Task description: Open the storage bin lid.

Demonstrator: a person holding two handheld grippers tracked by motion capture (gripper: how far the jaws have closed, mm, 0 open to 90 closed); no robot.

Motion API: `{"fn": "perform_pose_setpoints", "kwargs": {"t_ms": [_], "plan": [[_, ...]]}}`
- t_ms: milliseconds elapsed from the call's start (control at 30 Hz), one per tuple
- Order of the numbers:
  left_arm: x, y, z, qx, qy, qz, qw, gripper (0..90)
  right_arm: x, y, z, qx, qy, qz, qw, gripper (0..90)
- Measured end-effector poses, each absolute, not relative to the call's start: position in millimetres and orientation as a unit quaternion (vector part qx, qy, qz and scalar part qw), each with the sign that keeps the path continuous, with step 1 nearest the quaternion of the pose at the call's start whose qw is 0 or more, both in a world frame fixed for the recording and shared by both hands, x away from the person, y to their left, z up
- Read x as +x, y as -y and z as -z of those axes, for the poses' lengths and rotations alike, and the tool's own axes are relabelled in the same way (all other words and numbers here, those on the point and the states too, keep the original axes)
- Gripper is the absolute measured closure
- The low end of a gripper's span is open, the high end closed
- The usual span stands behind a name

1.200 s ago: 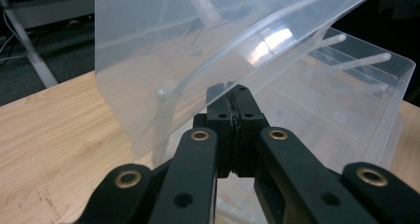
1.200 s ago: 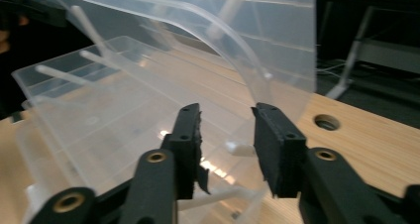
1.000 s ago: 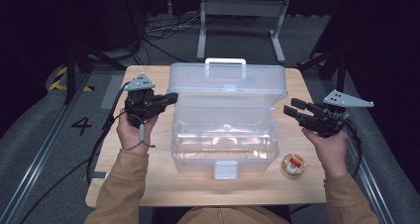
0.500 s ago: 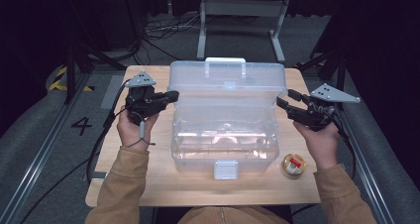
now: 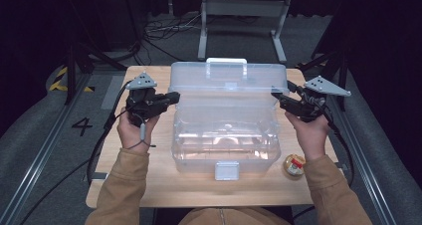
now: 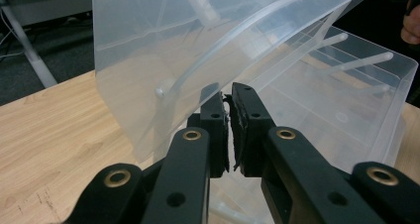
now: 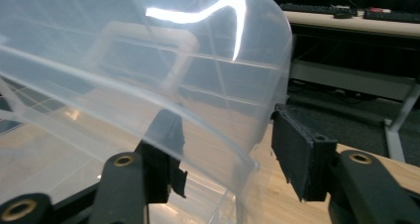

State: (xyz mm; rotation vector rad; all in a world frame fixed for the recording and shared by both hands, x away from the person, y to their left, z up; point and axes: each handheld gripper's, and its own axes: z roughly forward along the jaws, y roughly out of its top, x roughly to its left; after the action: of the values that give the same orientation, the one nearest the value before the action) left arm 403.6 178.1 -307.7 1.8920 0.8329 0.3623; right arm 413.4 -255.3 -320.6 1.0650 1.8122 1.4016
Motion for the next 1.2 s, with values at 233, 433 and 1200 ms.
{"fn": "perform_pose_setpoints", "kwargs": {"t_ms": [233, 433, 1200], "plan": [[404, -178, 308, 0.782, -0.345, -0.148, 0.498, 83.2, 419, 252, 324, 0.420, -0.660, -0.531, 0.325, 57.9], [404, -178, 308, 0.783, -0.346, -0.147, 0.496, 83.0, 419, 246, 329, 0.421, -0.649, -0.512, 0.374, 67.4], [385, -183, 306, 0.795, -0.340, -0.150, 0.479, 76.7, 443, 247, 321, 0.468, -0.629, -0.516, 0.345, 74.3]]}}
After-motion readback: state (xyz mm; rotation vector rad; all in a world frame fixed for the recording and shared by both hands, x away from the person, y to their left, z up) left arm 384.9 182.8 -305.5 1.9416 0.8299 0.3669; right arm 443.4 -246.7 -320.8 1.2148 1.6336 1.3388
